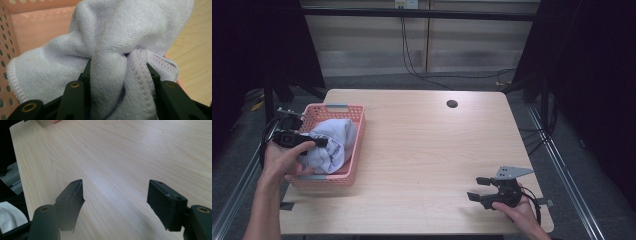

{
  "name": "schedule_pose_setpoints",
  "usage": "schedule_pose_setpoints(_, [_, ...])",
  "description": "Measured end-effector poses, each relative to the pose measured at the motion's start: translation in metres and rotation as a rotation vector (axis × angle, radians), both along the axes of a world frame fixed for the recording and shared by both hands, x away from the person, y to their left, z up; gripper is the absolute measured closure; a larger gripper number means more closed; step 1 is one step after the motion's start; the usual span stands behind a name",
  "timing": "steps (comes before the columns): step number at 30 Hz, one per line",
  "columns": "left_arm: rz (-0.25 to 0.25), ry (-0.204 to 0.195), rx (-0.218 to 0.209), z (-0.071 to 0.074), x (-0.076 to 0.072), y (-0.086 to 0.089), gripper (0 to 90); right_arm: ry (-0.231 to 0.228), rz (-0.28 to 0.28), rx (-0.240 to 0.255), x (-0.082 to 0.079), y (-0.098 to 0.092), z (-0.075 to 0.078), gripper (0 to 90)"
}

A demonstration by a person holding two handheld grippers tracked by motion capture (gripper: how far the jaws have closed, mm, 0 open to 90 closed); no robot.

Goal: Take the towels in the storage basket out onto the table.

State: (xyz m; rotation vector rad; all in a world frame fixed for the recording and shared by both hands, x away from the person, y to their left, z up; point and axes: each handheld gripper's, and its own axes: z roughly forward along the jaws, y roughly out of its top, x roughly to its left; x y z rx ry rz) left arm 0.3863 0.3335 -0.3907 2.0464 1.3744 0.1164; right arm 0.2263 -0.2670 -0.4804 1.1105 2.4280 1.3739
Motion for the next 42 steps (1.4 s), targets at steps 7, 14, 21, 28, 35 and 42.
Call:
schedule_pose_setpoints(7, [0.019, -0.037, -0.033, 0.007, -0.004, 0.005, 57.4, 0.004, 0.006, 0.001, 0.000, 0.000, 0.000, 29.3])
schedule_pose_setpoints(14, [0.018, -0.086, -0.060, 0.018, -0.009, 0.007, 57.4, 0.007, 0.005, 0.001, 0.001, 0.000, 0.000, 29.2])
schedule_pose_setpoints(21, [0.025, -0.130, -0.089, 0.030, -0.013, 0.008, 57.3, 0.008, 0.007, 0.001, 0.000, 0.000, 0.000, 29.1])
schedule_pose_setpoints(28, [0.050, -0.158, -0.102, 0.034, -0.015, 0.015, 57.1, 0.007, 0.007, 0.000, 0.000, 0.000, 0.000, 28.9])
schedule_pose_setpoints(35, [0.058, -0.181, -0.092, 0.040, -0.021, 0.021, 57.0, 0.010, 0.009, 0.000, 0.000, 0.000, 0.000, 28.8])
schedule_pose_setpoints(42, [0.076, -0.190, -0.111, 0.045, -0.023, 0.020, 56.8, 0.008, 0.008, -0.001, 0.001, 0.001, 0.000, 28.5])
